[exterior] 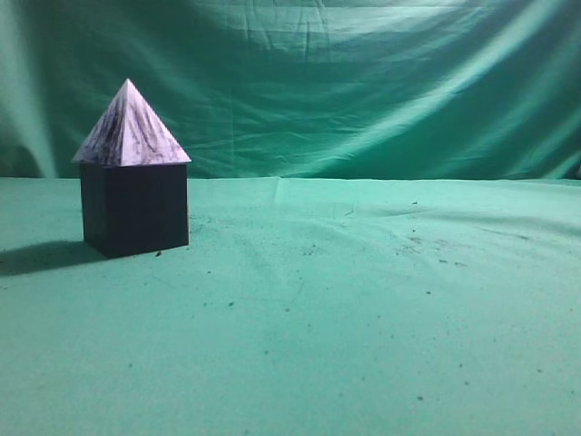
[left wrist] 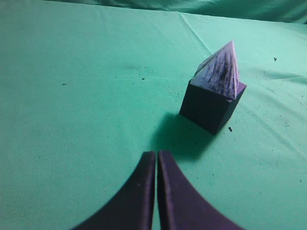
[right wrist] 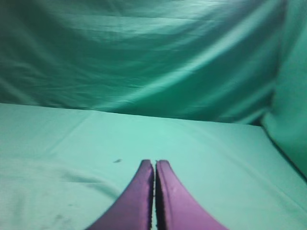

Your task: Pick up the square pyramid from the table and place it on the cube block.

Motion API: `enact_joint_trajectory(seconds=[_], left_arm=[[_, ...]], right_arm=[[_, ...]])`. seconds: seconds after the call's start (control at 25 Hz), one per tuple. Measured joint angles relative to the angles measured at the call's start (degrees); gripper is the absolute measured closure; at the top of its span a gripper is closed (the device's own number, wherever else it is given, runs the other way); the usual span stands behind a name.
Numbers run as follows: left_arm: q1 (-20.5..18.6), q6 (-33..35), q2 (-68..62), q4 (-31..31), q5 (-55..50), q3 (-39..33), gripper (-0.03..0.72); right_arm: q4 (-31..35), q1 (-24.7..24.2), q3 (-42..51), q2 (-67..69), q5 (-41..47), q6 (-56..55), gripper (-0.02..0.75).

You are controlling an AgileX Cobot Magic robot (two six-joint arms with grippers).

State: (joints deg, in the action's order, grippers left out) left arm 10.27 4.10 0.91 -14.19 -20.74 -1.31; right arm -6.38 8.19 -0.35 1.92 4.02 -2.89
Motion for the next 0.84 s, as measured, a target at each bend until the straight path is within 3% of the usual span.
enact_joint_trajectory(seconds=[0.16, 0.36, 0.84], left_arm=[[0.00, 0.00, 0.00, 0.00, -0.10, 0.00, 0.688], [0.00, 0.00, 0.00, 0.00, -0.10, 0.00, 0.688], [0.00, 0.00, 0.00, 0.00, -0.10, 0.00, 0.688]], right_arm=[[0.11, -4.18, 1.73, -2.37, 5.41, -0.29, 0.738], [0.24, -4.57, 1.84, -2.37, 16.13, -0.42, 0.738], [0.50, -4.57, 1.93, -2.37, 17.88, -0.42, 0.738]])
